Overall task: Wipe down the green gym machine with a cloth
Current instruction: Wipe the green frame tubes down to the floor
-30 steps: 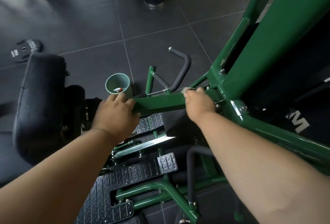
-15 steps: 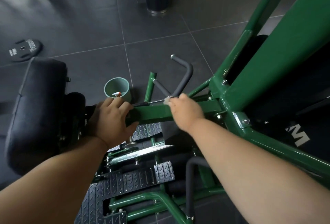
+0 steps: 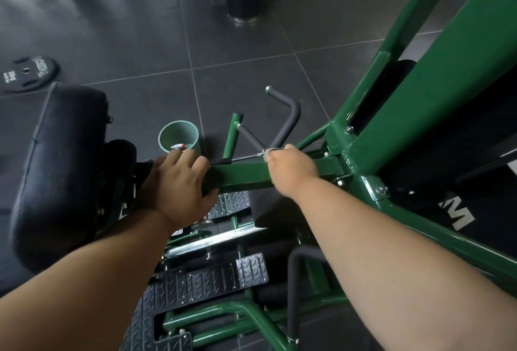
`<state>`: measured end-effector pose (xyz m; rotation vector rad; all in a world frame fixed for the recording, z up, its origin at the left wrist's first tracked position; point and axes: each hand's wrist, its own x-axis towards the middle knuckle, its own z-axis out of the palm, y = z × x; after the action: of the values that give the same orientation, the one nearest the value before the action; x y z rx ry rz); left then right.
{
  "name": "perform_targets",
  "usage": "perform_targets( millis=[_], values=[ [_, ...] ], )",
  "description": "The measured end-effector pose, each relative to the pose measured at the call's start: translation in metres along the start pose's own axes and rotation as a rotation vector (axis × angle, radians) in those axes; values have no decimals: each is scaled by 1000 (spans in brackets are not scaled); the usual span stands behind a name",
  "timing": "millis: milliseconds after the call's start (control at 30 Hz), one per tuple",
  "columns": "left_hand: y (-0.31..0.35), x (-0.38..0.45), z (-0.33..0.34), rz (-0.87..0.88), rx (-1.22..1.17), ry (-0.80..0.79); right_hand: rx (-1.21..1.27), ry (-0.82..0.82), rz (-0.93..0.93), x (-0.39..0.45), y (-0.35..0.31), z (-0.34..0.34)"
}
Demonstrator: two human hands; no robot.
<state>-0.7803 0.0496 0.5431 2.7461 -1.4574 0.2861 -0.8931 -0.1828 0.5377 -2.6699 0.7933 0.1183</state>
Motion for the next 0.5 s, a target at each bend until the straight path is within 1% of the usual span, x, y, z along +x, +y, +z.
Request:
perform_targets(
  millis=[67, 133, 233, 367, 433, 500],
  values=[
    [0, 0, -1, -3, -6, -14, -47, -17, -79, -2, -12, 5],
    [1, 0, -1, -3, -12, -31, -56, -3, -118, -10, -15, 14],
    [2, 0, -3, 0, -7, -28, -24, 61, -55, -17, -5, 25],
    [2, 1, -4, -2, -9, -22, -13, 35, 58, -5, 8, 25],
    [2, 2, -3, 1, -13, -12, 33, 69, 66, -10, 7, 28],
    [2, 1, -2, 0, -15, -8, 69, 88, 18, -27, 4, 33]
  ],
)
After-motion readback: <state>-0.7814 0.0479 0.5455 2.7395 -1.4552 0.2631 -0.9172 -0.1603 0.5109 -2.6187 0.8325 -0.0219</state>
